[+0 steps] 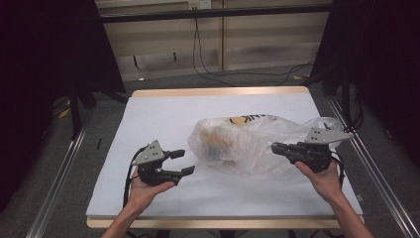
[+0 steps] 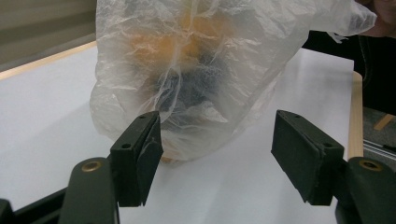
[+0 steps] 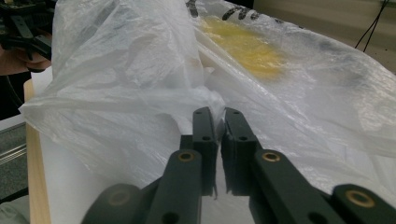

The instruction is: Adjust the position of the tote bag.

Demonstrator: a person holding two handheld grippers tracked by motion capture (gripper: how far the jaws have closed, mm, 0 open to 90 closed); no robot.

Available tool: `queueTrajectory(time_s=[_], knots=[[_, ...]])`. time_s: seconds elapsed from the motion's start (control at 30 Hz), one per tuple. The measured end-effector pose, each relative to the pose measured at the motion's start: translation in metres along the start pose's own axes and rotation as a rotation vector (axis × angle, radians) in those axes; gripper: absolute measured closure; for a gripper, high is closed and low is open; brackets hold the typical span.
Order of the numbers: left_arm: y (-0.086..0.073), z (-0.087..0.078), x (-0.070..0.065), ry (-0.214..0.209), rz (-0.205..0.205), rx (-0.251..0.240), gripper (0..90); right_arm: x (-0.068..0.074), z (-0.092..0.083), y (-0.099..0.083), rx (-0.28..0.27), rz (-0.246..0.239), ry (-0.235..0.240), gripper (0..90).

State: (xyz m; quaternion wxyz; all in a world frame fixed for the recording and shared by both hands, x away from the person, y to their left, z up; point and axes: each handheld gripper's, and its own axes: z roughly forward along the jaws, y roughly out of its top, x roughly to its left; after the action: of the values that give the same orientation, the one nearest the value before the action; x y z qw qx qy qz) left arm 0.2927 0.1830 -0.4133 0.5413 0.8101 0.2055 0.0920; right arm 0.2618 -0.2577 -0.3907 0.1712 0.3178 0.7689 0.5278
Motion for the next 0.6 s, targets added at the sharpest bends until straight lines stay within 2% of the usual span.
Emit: queueTrajectory(time_s=[0.27,0.6], knots=[[0.005,-0.002,-0.001,-0.004,0.003,-0.021,31.4,0.002,-0.005,0.018,-0.036,-0.010,-0.010,89.7],[0.015,-0.004,-0.003,-0.003,0.013,-0.049,30.9,-0.001,-0.011,0.054,-0.144,-0.029,-0.027,90.0]])
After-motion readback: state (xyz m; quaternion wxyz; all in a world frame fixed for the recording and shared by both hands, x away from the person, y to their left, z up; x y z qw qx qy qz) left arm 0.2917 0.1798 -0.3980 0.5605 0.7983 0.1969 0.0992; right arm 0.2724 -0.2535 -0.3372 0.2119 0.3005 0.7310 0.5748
